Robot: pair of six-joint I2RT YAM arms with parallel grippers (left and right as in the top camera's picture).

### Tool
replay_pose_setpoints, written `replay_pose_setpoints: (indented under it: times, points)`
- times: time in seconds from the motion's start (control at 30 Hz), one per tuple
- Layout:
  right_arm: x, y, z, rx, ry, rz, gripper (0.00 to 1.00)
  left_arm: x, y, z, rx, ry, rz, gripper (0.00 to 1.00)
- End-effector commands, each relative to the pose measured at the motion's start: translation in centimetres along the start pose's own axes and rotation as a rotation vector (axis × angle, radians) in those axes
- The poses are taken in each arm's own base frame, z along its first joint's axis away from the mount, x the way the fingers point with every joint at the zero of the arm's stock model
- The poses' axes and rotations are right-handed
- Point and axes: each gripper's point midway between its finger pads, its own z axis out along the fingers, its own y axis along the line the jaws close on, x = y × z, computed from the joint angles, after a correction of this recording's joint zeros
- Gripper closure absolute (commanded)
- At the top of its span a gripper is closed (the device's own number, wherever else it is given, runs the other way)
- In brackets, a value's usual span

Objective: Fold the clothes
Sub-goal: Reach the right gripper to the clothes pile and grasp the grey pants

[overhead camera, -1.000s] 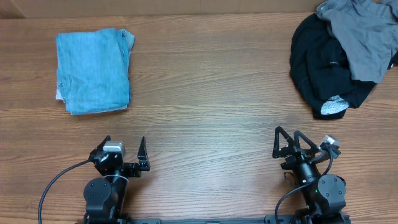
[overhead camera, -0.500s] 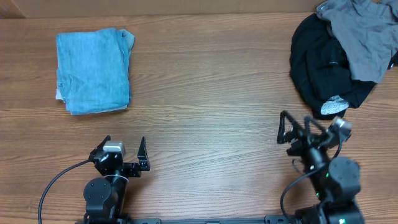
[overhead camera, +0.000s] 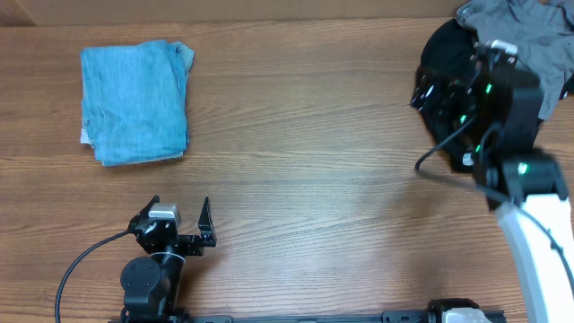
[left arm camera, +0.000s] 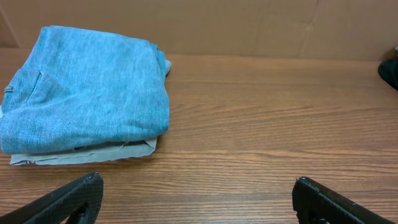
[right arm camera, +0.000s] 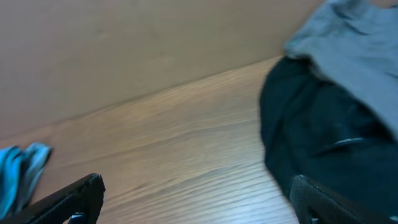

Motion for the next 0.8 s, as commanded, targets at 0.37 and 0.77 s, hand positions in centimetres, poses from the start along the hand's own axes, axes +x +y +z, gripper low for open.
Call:
replay_pose_setpoints:
  times: [0.37, 0.77]
  points:
    - [-7.6, -11.6, 7.6, 0.224, -0.045, -0.038, 0.01, 0.0, 0.4, 0.0, -0.019, -0.006, -0.001, 0.0]
    - [-5.1, -21.6, 19.0, 0.326, 0.147, -0.015, 0.02, 0.0, 0.4, 0.0, -0.019, -0.006, -0.001, 0.0]
